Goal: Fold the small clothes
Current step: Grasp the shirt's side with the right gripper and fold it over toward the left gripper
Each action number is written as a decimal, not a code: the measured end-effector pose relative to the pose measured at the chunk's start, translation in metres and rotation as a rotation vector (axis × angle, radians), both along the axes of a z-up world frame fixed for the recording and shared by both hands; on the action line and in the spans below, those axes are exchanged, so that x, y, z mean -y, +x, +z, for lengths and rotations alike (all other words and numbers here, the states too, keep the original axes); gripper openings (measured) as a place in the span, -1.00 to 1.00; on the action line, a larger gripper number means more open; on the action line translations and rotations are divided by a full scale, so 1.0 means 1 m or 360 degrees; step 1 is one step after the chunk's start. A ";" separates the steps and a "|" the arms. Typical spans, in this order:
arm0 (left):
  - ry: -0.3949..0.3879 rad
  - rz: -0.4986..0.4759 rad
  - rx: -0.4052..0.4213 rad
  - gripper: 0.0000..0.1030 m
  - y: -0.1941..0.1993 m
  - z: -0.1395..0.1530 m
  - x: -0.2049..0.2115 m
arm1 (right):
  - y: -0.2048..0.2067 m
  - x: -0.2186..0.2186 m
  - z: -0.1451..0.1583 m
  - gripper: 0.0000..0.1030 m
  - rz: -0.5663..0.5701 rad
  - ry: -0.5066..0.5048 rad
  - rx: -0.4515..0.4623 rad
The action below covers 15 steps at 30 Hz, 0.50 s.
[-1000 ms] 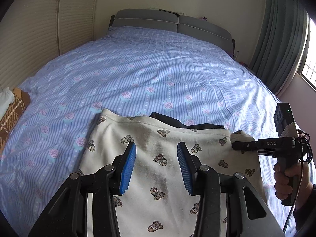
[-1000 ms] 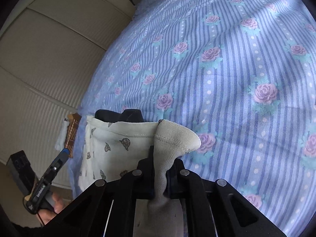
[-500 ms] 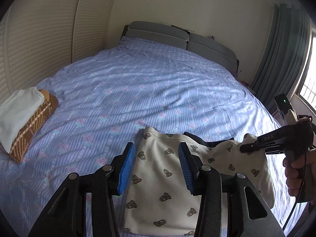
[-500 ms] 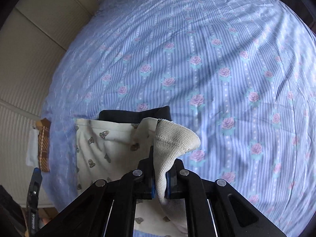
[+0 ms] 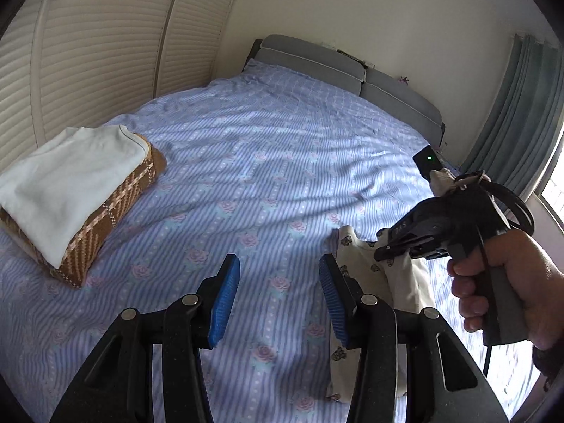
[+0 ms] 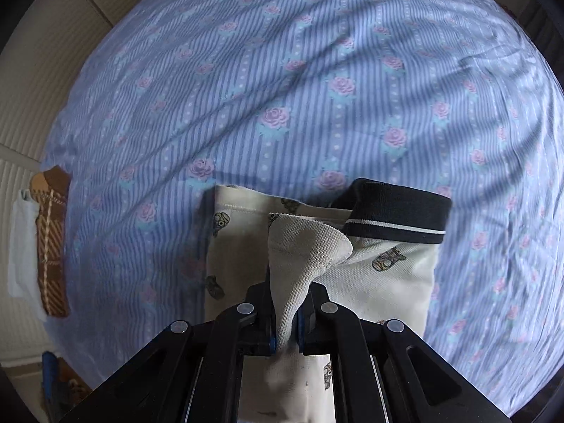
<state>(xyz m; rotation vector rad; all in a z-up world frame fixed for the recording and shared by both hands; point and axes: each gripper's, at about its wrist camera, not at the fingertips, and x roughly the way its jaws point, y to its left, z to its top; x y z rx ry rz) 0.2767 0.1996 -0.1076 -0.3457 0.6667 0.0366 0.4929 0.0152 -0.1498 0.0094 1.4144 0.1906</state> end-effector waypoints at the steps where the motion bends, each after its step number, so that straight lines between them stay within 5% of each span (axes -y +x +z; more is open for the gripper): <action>1: 0.0004 -0.0011 0.0002 -0.10 -0.001 -0.002 -0.001 | 0.002 -0.001 -0.005 -0.83 -0.0008 -0.0002 -0.0009; 11: -0.0043 -0.0136 0.0001 -0.10 -0.003 -0.020 0.015 | -0.001 -0.012 -0.016 -0.75 0.0162 -0.0045 0.0042; 15: -0.0109 -0.0277 0.0041 -0.10 -0.009 -0.023 0.030 | -0.019 -0.009 0.001 -0.28 0.0281 -0.0055 0.0150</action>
